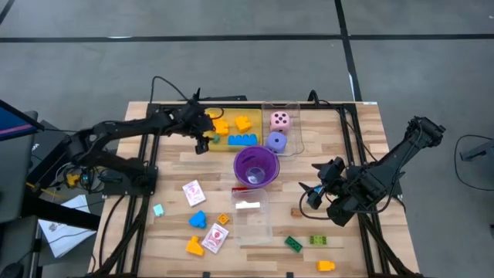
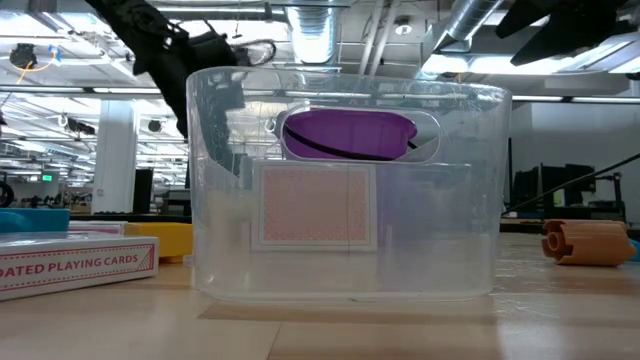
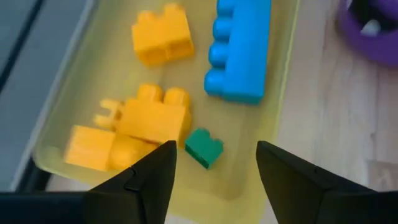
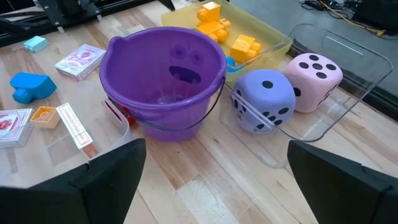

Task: Pick & Place Toys
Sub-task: Put the light blue game piece into the yellow bin

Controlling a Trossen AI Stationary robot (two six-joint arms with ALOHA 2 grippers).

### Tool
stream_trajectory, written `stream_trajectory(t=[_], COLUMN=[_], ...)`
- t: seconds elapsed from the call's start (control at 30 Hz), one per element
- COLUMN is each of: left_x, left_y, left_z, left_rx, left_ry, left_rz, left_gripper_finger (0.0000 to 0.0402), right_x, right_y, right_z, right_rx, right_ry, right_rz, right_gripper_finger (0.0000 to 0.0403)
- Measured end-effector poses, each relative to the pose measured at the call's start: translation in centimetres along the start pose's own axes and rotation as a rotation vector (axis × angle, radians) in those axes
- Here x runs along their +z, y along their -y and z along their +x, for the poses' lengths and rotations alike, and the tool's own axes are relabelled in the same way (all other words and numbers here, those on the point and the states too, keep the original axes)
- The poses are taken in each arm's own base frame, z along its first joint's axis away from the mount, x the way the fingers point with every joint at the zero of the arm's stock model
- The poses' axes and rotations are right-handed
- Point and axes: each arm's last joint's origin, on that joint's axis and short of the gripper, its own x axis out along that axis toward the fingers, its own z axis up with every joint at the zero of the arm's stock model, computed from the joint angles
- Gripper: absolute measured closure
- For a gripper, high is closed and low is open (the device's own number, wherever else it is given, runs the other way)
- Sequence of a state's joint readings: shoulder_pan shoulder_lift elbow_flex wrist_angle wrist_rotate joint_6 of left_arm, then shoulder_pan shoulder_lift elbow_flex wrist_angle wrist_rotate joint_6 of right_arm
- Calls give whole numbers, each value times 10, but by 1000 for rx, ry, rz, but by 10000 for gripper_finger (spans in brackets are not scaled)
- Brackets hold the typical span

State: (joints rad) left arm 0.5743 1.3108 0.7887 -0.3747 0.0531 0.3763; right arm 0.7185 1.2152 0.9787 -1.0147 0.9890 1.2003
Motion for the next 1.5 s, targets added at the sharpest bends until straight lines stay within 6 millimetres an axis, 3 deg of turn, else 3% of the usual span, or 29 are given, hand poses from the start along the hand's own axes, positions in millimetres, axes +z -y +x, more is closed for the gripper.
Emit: stream_trajectory(t=[0.43, 0.7, 0.87, 1.17, 1.5], left_x=[14, 19, 21, 0, -26], left_y=[21, 42, 53, 89, 132], left_z=[-54, -69, -75, -79, -93], left_rx=[-206, -257, -202, -333, -421], left_ry=[266, 321, 315, 40, -277], left_rz=[-45, 5, -20, -126, -251], left_gripper_finger=[187, 165, 140, 96, 92], right_x=[-6, -11, -12, -13, -11], right_y=[12, 16, 15, 17, 19], right_z=[-3, -10, -14, -19, -17], right_rx=[-68, -79, -65, -70, -97], right_ry=[-24, -29, 4, 83, 102], right_rz=[-57, -78, -97, -147, -155], right_gripper_finger=[19, 19, 19, 19, 19])
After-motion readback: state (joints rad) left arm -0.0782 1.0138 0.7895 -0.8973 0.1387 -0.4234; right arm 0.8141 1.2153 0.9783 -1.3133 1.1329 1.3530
